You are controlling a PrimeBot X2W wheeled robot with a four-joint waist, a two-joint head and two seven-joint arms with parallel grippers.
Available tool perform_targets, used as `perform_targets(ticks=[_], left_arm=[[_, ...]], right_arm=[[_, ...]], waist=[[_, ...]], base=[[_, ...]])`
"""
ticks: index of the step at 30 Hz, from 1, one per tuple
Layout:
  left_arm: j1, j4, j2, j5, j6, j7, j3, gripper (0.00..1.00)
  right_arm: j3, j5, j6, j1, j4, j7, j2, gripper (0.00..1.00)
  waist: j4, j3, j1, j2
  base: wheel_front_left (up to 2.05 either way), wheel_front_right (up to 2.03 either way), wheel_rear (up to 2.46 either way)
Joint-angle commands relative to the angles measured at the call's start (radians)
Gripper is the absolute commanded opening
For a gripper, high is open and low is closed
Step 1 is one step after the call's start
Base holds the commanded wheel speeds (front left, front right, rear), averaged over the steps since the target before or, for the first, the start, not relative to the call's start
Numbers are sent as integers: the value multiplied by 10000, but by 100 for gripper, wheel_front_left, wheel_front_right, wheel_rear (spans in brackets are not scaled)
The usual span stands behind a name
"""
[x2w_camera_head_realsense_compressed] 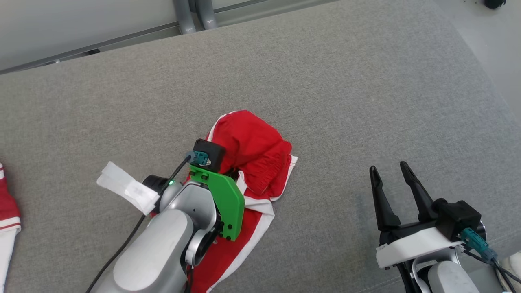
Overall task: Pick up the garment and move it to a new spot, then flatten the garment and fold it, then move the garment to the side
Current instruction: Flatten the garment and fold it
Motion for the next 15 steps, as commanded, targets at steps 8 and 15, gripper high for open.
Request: perform_targets(ticks=[8,15], left_arm=[[0,11,-566,-142,-198,-772,-135,100],[278,-1396,-544,-64,-141,-791,-344,100]], right_arm=[[100,-219,2,108,52,-37,-10,100],[79,-348,2,345,14,-37,-9,100]], waist=[[450,-373,0,120],[678,-563,0,120]], base=[[0,0,0],[0,0,0]])
